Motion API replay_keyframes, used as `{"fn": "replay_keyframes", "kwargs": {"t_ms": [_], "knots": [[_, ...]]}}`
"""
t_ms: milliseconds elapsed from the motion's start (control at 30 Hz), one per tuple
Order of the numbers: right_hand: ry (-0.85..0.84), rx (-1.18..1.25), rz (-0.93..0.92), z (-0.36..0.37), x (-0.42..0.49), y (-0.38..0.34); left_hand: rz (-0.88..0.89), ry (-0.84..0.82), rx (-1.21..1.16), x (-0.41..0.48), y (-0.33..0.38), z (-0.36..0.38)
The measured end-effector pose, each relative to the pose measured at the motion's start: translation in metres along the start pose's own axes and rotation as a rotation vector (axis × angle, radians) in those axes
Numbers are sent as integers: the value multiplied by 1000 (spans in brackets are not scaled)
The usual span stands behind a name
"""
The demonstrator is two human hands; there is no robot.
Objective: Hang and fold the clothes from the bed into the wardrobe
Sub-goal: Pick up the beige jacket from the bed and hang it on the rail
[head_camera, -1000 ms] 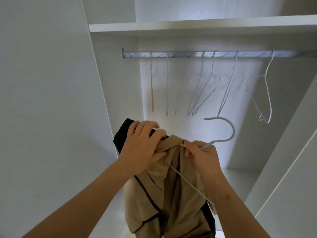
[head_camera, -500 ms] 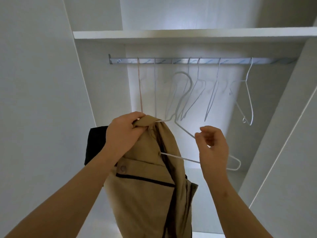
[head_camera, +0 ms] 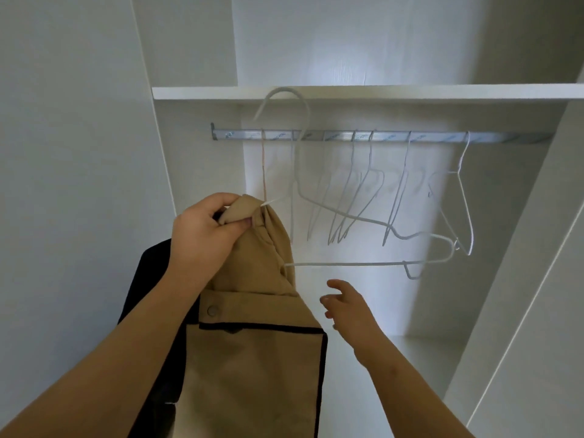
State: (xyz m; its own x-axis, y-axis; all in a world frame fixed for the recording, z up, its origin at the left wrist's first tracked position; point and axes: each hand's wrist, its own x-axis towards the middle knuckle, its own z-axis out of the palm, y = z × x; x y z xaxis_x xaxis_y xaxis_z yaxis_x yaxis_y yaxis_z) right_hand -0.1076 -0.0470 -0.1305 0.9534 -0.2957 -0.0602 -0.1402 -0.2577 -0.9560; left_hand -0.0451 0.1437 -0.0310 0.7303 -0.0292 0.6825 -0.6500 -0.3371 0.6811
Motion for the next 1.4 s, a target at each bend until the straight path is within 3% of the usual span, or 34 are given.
{"fn": "replay_keyframes", "kwargs": {"t_ms": [133,333,400,567,700,833,967,1300,1400], "knots": [[-218,10,-145,14,16,-30,-107,-32,-152,12,2,-20],[-423,-10,-387,32,35,-67,-119,-71,-208,21,3,-43],[-487,-72,-400,36,36,-73,-122,-68,-211,22,2,-48],[-445,-144,-377,40,39,-62,-133,-40,-229,26,-4,-60],[-578,-420,-300,38,38,-33,-129,-37,-240,31,-5,-66],[-543,-320,-264,20,37,-18,-126,-88,-225,34,-7,-70],[-382,-151,-278,-11,37,-18,-96,-128,-159,33,-9,-72],[-210,-348,-375,-61,41,-24,-53,-359,116,35,-18,-81],[-103,-488,-408,-73,42,-27,202,-375,394,30,-26,-79]]}}
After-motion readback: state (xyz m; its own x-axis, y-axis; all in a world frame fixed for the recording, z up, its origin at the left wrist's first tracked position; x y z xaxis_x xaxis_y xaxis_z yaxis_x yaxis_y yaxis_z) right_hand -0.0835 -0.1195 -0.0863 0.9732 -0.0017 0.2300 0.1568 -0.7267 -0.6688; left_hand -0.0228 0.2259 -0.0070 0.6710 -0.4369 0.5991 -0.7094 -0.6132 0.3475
